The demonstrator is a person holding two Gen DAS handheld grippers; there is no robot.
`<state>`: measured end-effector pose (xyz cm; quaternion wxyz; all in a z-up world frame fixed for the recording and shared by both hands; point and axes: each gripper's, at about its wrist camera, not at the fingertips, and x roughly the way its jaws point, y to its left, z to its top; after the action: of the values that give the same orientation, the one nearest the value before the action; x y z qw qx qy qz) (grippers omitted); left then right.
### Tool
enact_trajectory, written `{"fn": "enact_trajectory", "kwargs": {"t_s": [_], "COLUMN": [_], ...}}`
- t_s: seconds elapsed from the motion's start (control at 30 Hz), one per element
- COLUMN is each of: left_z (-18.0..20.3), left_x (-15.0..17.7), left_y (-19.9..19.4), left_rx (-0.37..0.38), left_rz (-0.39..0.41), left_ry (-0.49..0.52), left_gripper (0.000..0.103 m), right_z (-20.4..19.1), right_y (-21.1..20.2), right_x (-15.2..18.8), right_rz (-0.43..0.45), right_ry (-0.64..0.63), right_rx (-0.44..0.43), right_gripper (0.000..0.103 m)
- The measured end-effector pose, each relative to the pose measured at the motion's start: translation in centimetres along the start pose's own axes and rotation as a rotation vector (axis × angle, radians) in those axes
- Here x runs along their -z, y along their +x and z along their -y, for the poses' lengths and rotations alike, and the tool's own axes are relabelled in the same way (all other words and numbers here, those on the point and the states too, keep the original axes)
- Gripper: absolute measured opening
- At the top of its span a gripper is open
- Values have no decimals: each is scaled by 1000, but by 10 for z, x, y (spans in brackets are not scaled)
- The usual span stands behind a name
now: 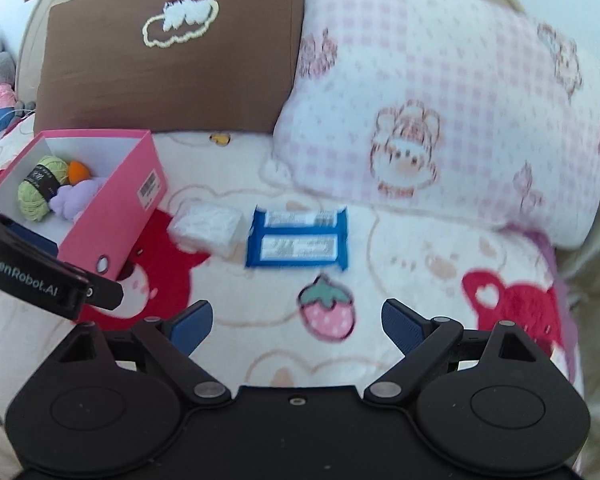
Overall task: Organize objects
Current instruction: 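Move the left tool toward the blue wet-wipe pack, then lower the left tool onto the blue wet-wipe pack and close it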
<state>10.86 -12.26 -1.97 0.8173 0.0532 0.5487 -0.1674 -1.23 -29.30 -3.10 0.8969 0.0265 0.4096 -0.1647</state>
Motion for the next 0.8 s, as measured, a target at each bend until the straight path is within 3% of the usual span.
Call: {"fn": "enact_trajectory", "kwargs": {"t_s": [0.33,0.53,0.8], "left_z": [-2,3,7], "left_x": [-19,-27,-38], "left_y": [39,66,101], "left_rx": [73,151,234], "left_rz": [67,100,115], "left_ry": [-62,-74,-152], "left_gripper": [87,85,85], "right_z": [8,21,28], "right_y": [50,86,128], "right_x": [8,4,-1], "right_rz": [77,8,-75], "right_ry": [-52,-7,-7], "right_rx": [-19,-139,-138], "right_gripper": [92,93,93]}}
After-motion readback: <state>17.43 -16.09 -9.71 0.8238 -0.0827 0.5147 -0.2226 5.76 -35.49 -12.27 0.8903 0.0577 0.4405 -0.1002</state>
